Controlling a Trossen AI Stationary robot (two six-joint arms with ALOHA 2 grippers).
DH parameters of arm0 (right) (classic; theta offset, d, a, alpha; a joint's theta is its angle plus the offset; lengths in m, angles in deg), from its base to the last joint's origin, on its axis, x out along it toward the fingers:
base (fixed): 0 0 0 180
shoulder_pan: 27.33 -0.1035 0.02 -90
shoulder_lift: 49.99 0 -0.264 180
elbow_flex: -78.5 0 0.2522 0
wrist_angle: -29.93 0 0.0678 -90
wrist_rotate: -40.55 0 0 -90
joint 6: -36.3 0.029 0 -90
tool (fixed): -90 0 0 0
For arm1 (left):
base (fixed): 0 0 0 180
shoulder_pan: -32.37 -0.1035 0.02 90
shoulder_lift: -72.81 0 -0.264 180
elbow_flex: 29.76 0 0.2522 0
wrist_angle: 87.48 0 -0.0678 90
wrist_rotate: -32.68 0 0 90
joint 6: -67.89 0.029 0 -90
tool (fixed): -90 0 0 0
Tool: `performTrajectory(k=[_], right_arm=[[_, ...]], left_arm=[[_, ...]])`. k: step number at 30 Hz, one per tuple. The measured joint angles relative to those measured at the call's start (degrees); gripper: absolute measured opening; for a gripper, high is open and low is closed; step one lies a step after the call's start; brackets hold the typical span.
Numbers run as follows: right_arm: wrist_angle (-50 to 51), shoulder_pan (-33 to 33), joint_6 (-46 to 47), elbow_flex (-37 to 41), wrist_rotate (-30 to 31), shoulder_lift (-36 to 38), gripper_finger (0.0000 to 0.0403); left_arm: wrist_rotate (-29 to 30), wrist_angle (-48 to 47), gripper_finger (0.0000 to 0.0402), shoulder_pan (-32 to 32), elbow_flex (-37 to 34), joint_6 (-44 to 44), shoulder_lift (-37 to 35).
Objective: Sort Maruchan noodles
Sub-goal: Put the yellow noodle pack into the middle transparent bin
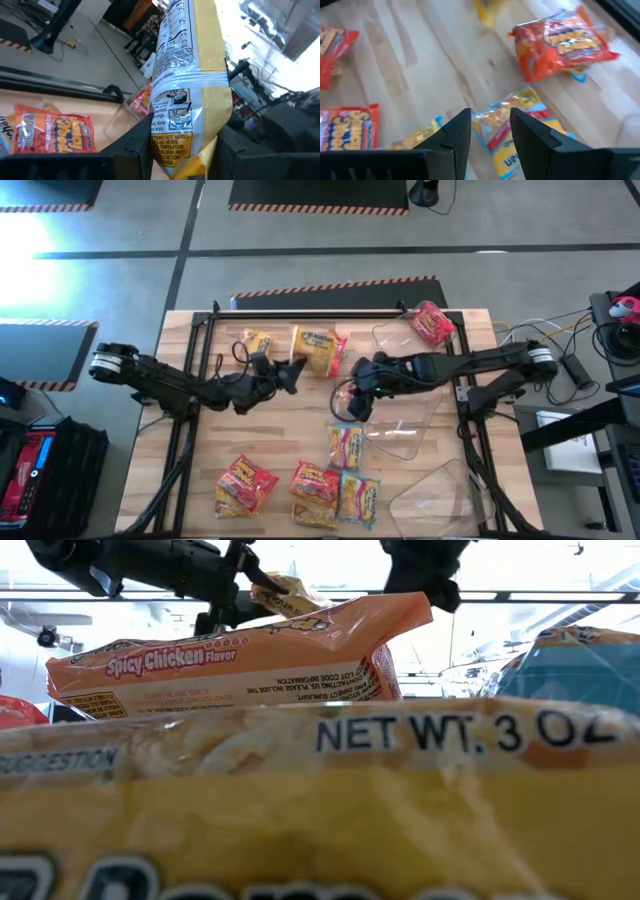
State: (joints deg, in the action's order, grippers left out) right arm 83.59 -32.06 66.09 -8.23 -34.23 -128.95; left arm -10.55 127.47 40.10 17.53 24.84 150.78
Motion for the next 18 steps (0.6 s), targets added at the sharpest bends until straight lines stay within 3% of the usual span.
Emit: performTrajectory(k=[4, 9, 15, 18], right_arm=[[-15.2, 0.5, 0.3, 8.7, 0.7, 5.8, 0.0128], [-40.9, 2.7, 2.7, 19.8, -3.4, 10.4, 0.0128], [-64.4, 7.6, 9.9, 28.1, -15.3, 10.5, 0.0130], [-70.1, 10.0, 12.9, 29.3, -20.4, 9.8, 0.0141]], left_arm=[[0.6, 6.8, 0.0111, 0.0, -1.9, 1.9, 0.1], [0.3, 12.8, 0.0111, 0.0, -2.5, 6.8, 0.2], [-4.4, 20.5, 0.0111, -0.3, -2.2, 14.1, 0.3], [-5.9, 22.4, 0.0111, -0.7, -2.2, 13.4, 0.3]])
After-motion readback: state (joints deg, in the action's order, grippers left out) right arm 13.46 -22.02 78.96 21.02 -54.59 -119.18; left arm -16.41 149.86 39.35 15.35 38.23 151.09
